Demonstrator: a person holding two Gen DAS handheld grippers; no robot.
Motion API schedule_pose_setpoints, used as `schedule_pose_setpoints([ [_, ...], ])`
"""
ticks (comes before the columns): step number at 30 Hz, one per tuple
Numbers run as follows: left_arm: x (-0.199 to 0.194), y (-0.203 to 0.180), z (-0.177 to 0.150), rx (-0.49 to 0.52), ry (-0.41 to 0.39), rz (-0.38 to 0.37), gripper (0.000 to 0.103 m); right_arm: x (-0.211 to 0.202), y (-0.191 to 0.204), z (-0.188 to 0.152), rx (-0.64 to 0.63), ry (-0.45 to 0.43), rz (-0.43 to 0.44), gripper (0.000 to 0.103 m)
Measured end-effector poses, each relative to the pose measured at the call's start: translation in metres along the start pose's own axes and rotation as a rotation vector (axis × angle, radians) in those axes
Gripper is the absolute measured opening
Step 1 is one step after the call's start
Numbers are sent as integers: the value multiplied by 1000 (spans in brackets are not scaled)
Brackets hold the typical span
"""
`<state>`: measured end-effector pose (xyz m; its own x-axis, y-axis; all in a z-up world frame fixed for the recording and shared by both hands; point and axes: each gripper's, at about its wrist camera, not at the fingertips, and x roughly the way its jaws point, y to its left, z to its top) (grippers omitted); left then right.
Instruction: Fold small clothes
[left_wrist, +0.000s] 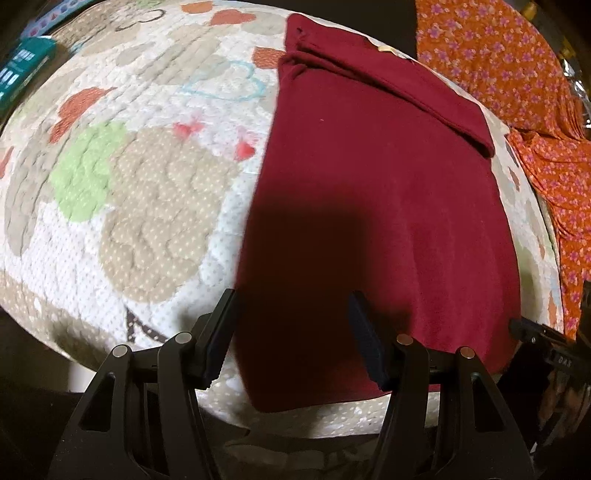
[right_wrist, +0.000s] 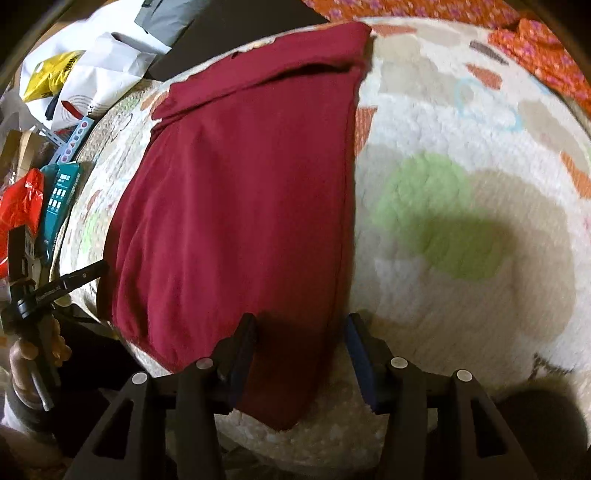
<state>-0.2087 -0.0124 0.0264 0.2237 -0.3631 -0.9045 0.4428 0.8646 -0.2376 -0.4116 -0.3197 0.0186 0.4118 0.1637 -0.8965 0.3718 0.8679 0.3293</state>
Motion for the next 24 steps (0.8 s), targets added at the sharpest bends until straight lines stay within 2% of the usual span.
schedule_pose_setpoints([
  [5,9,19,-3,-88,52,-42,62,-2,2,-9,-2,16,36,53],
  [7,9,20,-4,-91,58,-57,66,0,1,-12,5,30,72,56],
  [9,10,16,-5,-93,66,-86,75,3,1,-15,12,36,95,58],
  [10,11,15,-5,-98,71,-96,76,4,2,-16,17,32,102,60],
  [15,15,5,-4,-48,76,-49,78,8,5,-15,46,24,145,66],
  [18,19,0,-5,-8,76,-28,85,7,3,-17,63,12,162,68],
  [20,22,-4,-6,13,76,-6,85,7,2,-19,80,0,176,72],
  [24,24,-9,-7,34,70,11,85,5,1,-22,104,-26,189,73],
])
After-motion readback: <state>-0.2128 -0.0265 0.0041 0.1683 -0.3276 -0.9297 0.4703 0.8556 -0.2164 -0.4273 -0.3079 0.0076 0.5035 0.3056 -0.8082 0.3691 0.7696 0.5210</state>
